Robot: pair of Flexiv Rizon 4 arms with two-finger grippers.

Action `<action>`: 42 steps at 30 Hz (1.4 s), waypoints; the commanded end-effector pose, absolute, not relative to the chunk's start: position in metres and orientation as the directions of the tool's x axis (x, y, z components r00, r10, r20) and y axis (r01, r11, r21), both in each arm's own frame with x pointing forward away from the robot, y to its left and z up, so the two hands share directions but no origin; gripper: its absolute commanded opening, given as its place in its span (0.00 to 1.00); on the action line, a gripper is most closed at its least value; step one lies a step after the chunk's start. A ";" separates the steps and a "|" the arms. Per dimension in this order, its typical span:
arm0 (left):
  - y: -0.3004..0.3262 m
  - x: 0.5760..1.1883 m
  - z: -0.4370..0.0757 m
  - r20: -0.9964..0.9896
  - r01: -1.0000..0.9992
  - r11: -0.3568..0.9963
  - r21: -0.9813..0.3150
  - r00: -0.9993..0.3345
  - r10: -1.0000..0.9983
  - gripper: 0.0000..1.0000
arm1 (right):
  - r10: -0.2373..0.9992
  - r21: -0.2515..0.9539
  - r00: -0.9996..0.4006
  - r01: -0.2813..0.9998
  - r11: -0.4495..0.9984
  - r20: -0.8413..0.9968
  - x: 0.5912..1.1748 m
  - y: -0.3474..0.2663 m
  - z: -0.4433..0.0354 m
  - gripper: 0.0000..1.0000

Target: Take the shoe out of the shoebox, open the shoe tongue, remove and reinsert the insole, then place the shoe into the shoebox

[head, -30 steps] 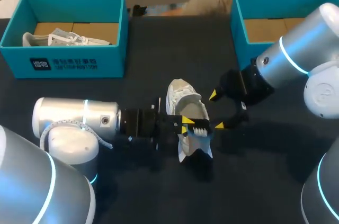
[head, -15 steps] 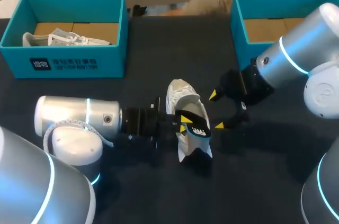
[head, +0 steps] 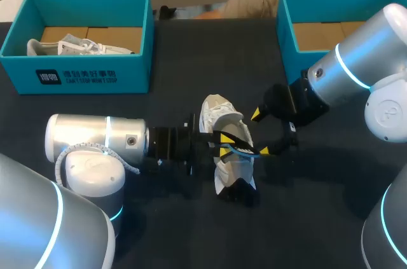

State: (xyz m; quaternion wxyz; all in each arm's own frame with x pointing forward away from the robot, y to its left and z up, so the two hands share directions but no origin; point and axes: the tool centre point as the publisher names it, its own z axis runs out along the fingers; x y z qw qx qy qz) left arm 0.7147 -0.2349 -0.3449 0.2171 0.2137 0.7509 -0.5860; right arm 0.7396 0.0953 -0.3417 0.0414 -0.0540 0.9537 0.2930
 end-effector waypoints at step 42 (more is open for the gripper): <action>-0.232 0.713 -0.354 -0.676 0.689 0.175 -0.704 -0.725 0.131 0.15 | -0.078 0.554 -0.991 -0.127 0.823 -0.111 0.739 0.096 -0.342 1.00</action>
